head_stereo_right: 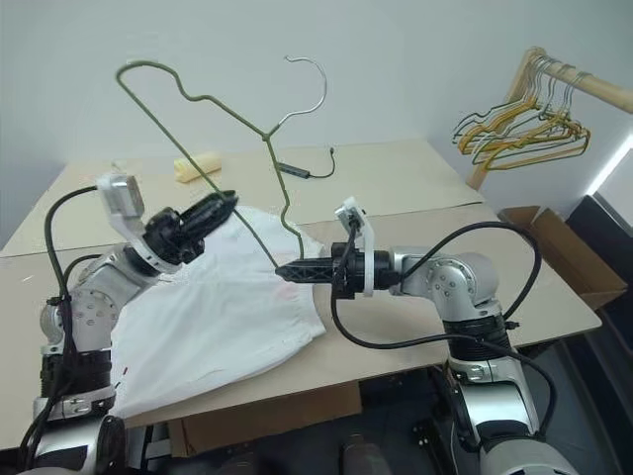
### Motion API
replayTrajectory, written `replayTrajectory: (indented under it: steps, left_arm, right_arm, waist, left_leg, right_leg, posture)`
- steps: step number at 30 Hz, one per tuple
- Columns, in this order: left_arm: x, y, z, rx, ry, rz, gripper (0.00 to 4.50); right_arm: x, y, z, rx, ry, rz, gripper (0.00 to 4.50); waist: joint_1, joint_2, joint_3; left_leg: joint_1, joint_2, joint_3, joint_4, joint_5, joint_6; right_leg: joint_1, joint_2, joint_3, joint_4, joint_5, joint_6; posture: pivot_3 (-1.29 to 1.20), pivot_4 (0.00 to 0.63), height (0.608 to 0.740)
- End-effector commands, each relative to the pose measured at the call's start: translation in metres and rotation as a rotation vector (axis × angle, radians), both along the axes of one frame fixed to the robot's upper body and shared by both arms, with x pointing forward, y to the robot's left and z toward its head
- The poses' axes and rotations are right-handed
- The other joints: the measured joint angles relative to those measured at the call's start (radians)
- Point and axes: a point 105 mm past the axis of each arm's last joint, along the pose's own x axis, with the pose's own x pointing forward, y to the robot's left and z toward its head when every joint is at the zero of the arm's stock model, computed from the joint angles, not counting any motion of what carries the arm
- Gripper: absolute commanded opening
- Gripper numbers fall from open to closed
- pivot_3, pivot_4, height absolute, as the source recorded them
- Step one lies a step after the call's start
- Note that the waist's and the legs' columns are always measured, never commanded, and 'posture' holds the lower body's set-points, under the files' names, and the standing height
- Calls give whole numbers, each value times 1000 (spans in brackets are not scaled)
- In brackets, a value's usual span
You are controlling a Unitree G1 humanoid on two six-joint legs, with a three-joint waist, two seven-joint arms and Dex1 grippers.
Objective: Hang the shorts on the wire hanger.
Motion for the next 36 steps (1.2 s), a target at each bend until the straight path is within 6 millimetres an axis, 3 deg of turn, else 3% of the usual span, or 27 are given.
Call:
replayTrajectory:
  steps: [1, 3, 8, 15, 20, 27, 36]
  left_arm:
    - [-1, 5, -46, 185, 57, 53, 3798]
    - [-4, 10, -51, 247, 29, 74, 4465]
    - [-4, 22, -46, 407, -72, 107, 4487]
    - [-29, 30, -44, 589, -149, -63, 4487]
    - [-46, 33, -50, 661, -155, -175, 4487]
    - [-50, 33, -51, 727, -187, -226, 4487]
    - [-48, 34, -55, 747, -172, -196, 4487]
  right_arm:
    - [0, -14, 10, 43, 7, -46, 0]
    - [-1, -29, 0, 28, 71, -87, 0]
    - [-23, -67, -29, -75, 222, -135, 0]
    - [-51, -119, -61, -171, 486, -217, 0]
    - [-68, -142, -74, -181, 636, -218, 0]
    - [-67, -154, -89, -255, 736, -237, 0]
    - [-49, -161, -102, -287, 735, -309, 0]
  waist:
    - [-1, 3, 0]
    - [2, 2, 1]
    - [25, 2, 2]
    - [28, 3, 2]
    - [27, 4, 2]
    - [26, 4, 2]
    - [31, 4, 3]
  left_leg:
    - [0, 0, 0, 0, 0, 0]
    - [0, 0, 0, -1, 0, 0]
    - [-6, 0, 0, 0, 0, 0]
    - [-5, 0, 0, 0, -1, 1]
    - [-3, 0, 1, 0, -1, 1]
    - [2, 0, 2, 0, -1, 1]
    - [0, 0, 2, 0, -1, 1]
  right_leg:
    - [0, 0, 0, 0, 0, 0]
    - [0, 0, 0, 0, 0, 0]
    - [-4, -2, -2, -1, 0, -1]
    - [-3, -2, -1, -2, -2, 3]
    - [-2, -2, -1, -2, -4, 5]
    - [1, -2, 1, -2, -7, 0]
    - [0, -2, 1, -2, -4, 6]
  posture:
    - [-126, 0, 740]
    - [-120, 0, 740]
    - [-118, 0, 740]
    - [-124, 0, 740]
    - [-125, 0, 740]
    - [-120, 0, 740]
    - [-100, 0, 740]
